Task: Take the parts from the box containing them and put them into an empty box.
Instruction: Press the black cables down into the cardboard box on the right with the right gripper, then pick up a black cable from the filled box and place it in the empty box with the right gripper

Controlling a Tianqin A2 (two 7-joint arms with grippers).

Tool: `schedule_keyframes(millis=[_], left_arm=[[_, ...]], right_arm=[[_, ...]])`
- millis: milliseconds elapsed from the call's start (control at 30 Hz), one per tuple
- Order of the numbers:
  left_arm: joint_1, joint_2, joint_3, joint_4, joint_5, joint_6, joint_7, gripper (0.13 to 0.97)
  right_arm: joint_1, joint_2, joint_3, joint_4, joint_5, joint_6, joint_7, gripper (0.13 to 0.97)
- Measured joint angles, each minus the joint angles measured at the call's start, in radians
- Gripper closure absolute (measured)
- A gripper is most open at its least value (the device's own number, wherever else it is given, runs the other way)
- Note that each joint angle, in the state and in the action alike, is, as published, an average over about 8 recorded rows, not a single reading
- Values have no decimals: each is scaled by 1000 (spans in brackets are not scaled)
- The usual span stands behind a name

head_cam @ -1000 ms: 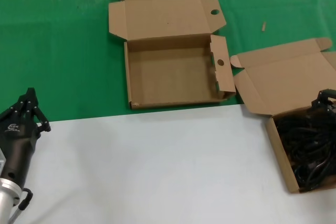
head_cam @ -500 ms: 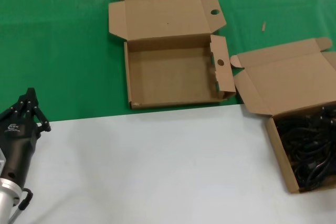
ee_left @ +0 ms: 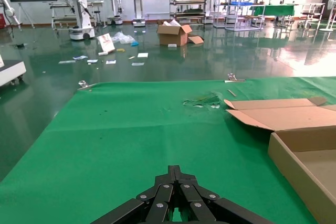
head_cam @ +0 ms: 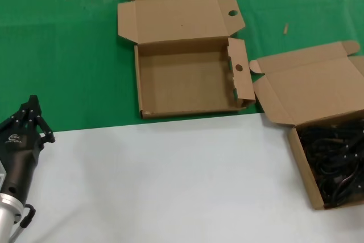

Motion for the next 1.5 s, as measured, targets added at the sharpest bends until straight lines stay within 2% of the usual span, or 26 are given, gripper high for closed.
schedule_keyframes(millis=[267,567,833,1033,1300,1500], left_arm=[[0,0,0,0,0,0,0,957],[0,0,0,0,0,0,0,957],[0,0,0,0,0,0,0,957],[0,0,0,0,0,0,0,957],[0,0,0,0,0,0,0,957],[0,0,0,0,0,0,0,957]], right_arm=[[-20,-23,-5,-37,0,32,-58,800],[-36,-36,-15,-80,-8,59,-130,910],[-37,-40,-13,-85,-6,64,-145,928],[-19,-16,0,-29,6,31,-108,946],[50,23,46,115,35,-27,12,947],[147,-4,72,206,55,-51,135,947]])
